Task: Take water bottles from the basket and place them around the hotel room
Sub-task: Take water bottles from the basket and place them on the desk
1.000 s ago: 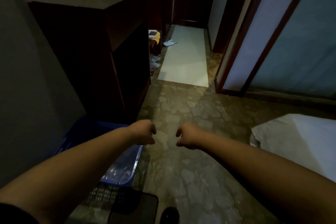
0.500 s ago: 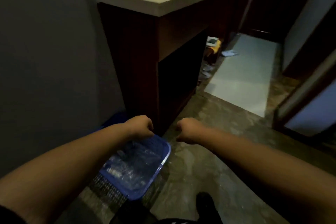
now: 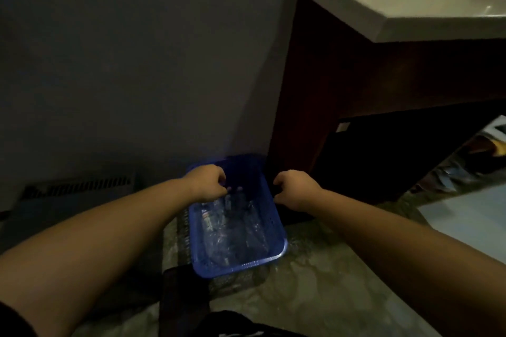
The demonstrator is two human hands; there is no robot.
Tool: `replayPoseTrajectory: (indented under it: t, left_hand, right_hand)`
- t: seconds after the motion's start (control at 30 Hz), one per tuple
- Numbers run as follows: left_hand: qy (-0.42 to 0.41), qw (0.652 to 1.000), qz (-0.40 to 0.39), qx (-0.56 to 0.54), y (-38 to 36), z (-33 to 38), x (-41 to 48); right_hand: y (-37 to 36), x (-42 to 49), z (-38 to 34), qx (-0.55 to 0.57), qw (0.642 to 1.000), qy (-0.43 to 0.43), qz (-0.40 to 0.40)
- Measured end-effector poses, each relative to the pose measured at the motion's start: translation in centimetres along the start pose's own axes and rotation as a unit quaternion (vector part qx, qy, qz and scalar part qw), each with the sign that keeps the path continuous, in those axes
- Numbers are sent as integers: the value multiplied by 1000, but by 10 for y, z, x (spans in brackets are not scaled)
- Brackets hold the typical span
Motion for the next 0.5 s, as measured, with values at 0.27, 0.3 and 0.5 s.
replayPoseTrajectory:
  t: [0.27,0.3,0.5]
  left_hand:
    - [101,993,-20,-49,-21,-46,9]
    - [106,993,-23,-51,-21,-49,14]
    - [123,991,-15,-55,-16,-72,48]
  right_hand:
    - [-28,45,-2,-8,995,55,-85]
    - [-29,52,-3,-5,994,56,-89]
    - [-37,87,-5,2,993,54,-109]
Point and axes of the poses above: each hand's wrist, its own x-axis towards the middle knuckle, its own y-axis out of the back of the hand, z = x × y, the point moved 5 cm from there along x, towards the middle knuckle, and after that the axes turned 6 degrees about y, right-handed, at the moved point
